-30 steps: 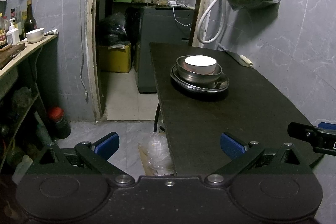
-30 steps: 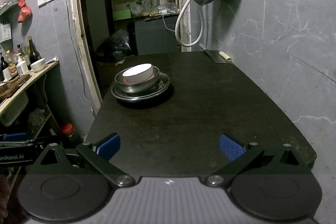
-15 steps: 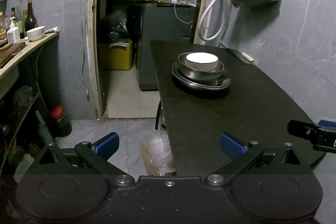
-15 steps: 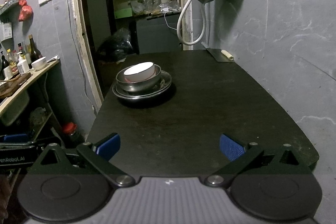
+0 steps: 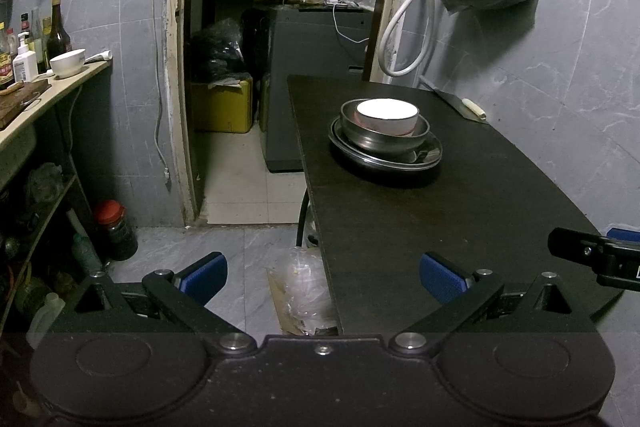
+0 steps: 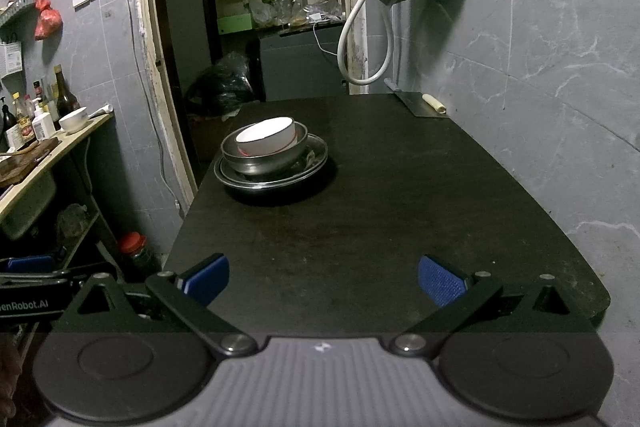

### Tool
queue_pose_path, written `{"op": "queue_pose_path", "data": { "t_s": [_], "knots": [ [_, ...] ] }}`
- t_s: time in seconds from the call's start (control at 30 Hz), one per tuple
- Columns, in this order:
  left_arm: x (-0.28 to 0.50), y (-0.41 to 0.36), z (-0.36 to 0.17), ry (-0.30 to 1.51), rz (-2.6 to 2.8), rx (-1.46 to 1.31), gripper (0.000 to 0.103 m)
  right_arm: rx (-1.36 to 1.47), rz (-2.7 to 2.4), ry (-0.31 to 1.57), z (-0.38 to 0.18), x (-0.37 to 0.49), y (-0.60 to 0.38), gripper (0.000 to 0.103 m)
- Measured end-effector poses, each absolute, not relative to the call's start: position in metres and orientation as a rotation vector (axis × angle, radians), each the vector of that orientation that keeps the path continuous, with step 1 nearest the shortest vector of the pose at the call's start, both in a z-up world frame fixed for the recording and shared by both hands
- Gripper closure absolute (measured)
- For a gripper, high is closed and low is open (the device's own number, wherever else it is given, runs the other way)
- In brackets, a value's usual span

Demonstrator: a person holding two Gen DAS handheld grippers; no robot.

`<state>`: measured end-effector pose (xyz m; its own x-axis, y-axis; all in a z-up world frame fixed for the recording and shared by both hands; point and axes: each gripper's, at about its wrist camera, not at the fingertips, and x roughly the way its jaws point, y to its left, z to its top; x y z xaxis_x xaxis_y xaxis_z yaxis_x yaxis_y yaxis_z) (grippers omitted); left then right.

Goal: Organize plates and bowls

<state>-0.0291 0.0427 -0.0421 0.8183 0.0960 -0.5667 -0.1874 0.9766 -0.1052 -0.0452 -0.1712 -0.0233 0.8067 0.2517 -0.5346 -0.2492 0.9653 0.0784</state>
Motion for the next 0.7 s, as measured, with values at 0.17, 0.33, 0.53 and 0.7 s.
{"op": "queue_pose_path", "data": {
  "t_s": [0.17,0.33,0.53,0.7],
  "knots": [
    [-0.0288,0.0426,-0.0418,0.595,0.154,-0.16,0.001,0.003,0.264,0.574,-0.0264,-0.0433,-0.169,0.0],
    [-0.029,0.0449,-0.0427,0.59,0.148,-0.17,0.001,0.002,0.265,0.573,-0.0268,-0.0421,-0.1684,0.0],
    [-0.0334,0.0445,-0.0409,0.565,0.145,-0.168,0.001,0.013,0.261,0.563,-0.0255,-0.0423,-0.1713,0.0],
    [-0.0323,0.0414,-0.0356,0.577,0.173,-0.164,0.001,0.016,0.264,0.556,-0.0239,-0.0415,-0.1746,0.0]
  ]
}}
